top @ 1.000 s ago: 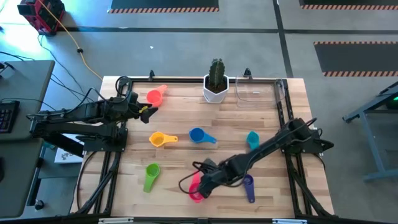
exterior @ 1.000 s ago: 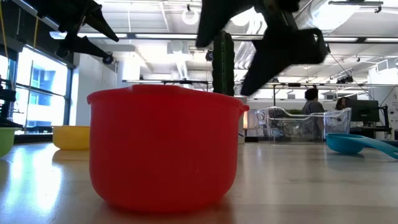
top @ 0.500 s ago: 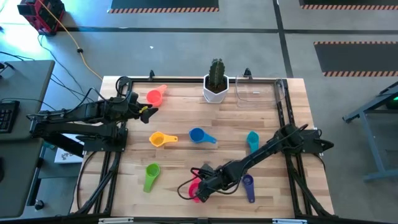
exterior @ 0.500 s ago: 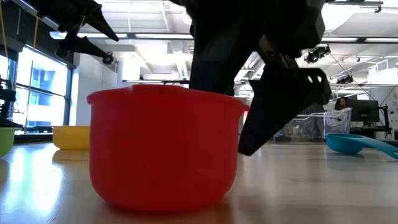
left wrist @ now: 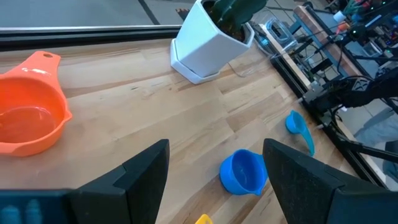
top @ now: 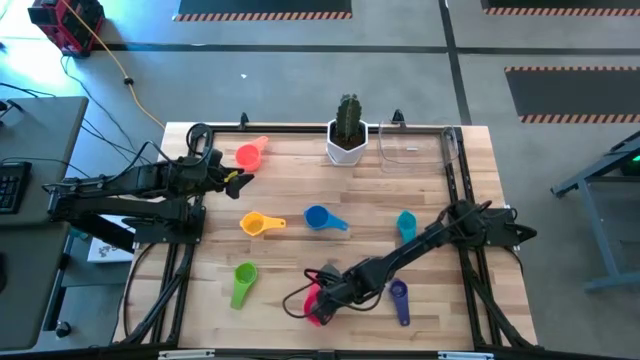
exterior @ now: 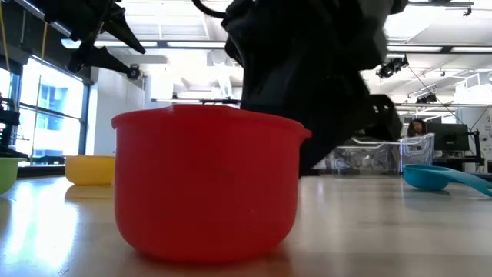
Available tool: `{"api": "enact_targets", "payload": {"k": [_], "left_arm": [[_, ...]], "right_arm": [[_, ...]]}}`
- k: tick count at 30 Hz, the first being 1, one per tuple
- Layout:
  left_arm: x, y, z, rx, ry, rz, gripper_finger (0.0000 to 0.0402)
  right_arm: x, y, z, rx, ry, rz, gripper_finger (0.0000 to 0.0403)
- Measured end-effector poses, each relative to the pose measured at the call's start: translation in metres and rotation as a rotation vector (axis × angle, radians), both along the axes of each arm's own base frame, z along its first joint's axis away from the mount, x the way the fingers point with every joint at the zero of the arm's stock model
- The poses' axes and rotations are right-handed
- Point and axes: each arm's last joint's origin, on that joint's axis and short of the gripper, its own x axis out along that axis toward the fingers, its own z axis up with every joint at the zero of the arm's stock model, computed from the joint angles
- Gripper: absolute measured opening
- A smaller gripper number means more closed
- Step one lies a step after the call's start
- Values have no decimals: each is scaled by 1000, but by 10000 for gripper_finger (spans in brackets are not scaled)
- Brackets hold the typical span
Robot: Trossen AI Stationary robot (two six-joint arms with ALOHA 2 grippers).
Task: Nest measuring cups in basket
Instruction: Stack the red measuring cup on top of the orange measuring cup
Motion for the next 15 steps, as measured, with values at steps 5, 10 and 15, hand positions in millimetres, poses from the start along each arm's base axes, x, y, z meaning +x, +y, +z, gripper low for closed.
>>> {"api": "enact_targets", "payload": {"k": [5,10,15], "left_arm": [[0,0,0,0,1,0,250],[-2,0,-3,-5,32,-1,250],[-2,-1,-4,-30,38,-18,250]], "right_arm": [[4,-8,0,0,-5,-17,11],[7,-14,0,1,-4,-34,19],[11,-22,3,-11,-10,-62,6]]}}
